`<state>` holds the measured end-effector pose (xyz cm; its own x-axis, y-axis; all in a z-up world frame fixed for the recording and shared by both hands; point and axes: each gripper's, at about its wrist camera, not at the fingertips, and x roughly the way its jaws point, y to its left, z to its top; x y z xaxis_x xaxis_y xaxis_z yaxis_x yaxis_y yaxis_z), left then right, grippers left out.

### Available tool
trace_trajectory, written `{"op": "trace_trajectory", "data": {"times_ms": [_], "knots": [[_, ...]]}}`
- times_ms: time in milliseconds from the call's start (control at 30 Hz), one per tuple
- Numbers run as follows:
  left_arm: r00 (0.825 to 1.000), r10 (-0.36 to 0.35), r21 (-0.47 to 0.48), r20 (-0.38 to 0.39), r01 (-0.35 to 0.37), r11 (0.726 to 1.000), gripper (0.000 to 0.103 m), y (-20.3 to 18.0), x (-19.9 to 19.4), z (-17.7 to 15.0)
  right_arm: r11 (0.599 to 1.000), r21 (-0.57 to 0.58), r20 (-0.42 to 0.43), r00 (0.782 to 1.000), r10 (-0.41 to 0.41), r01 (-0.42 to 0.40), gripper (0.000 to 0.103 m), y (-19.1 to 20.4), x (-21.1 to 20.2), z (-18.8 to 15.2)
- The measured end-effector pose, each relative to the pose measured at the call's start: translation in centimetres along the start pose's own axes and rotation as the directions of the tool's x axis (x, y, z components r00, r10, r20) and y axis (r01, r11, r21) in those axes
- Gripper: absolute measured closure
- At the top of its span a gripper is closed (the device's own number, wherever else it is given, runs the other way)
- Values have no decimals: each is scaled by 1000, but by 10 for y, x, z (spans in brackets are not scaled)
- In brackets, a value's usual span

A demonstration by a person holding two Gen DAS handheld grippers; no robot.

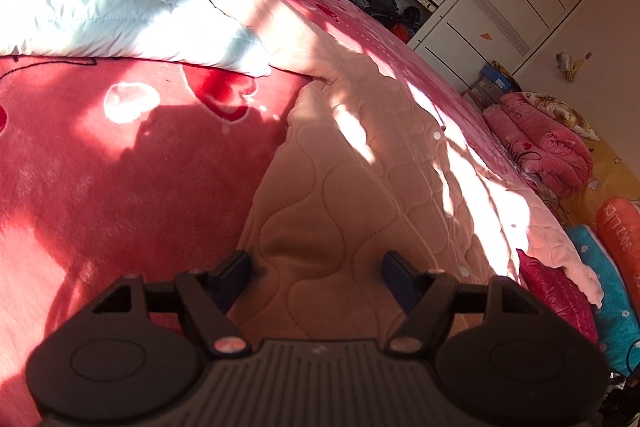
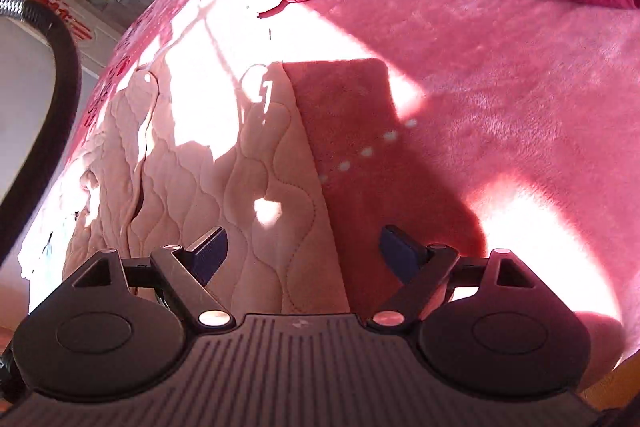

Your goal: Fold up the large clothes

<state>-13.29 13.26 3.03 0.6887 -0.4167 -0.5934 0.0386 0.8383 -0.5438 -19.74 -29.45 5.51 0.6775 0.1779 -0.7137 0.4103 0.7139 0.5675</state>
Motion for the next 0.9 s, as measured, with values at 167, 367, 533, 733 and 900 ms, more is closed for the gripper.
{"op": "trace_trajectory", "data": {"times_ms": [167,367,533,733,900], "knots": [[999,-44,-7,-1,44,999,33,1,2,-1,997,-14,-63,995,80,-81,0,26,-1,-28],[999,-23,-23,-22,23,999,81,0,4,-5,996,-72,-80,996,40,-46,32,42,3,-39],[1000,0,-3,4,0,1000,93,-6,-8,-2,995,34,-74,992,99,-97,75,31,-4,-41],[999,-7,11,34,6,1000,96,-7,-34,7,986,28,8,987,163,-163,81,43,-37,-49],[999,-22,43,48,20,999,96,-9,-57,14,977,21,53,976,211,-213,82,49,-67,-60]]}}
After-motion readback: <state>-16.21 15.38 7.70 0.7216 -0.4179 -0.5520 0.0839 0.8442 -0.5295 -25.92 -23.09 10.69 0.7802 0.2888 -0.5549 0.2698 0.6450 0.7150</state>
